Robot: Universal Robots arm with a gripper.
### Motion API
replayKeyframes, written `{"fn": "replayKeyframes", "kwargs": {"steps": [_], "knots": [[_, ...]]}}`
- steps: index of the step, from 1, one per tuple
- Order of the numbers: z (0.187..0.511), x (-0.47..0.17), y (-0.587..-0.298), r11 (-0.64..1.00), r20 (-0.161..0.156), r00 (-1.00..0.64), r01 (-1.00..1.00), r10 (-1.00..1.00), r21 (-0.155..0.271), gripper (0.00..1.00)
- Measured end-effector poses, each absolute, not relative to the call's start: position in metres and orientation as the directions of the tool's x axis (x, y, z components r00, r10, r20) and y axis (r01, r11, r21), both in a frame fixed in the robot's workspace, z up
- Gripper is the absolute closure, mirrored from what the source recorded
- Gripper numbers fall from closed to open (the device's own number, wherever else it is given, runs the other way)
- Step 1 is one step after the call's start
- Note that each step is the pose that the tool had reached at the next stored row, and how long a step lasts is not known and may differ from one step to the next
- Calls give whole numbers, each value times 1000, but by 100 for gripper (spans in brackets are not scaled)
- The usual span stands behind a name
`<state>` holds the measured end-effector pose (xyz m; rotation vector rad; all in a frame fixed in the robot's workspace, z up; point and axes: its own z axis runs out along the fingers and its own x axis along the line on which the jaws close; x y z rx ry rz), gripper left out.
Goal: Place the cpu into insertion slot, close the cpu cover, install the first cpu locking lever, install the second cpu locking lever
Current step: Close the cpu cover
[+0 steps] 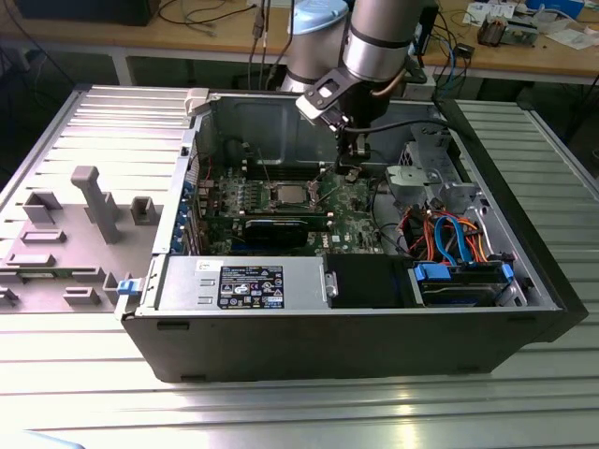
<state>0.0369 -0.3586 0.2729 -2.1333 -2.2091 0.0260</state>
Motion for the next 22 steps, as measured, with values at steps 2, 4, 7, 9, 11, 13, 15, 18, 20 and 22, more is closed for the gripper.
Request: {"fn": "replayKeyframes", "kwargs": {"steps": [2, 4, 7, 9, 11, 13, 15, 18, 20, 22], "knots": [[271, 50, -357, 36, 39, -33, 996, 999, -79, 89], [269, 57, -355, 36, 40, -33, 996, 999, -87, 89], [265, 63, -353, 36, 40, -32, 995, 999, -94, 89], [262, 64, -353, 36, 40, -32, 995, 999, -95, 89], [258, 64, -352, 36, 40, -32, 995, 999, -96, 89], [254, 64, -352, 36, 40, -32, 995, 999, -97, 89], [249, 64, -352, 36, 40, -32, 995, 999, -97, 89], [249, 60, -352, 36, 40, -32, 995, 999, -97, 89], [249, 57, -352, 36, 40, -32, 995, 999, -97, 89], [249, 53, -352, 36, 40, -32, 995, 999, -96, 89]]}}
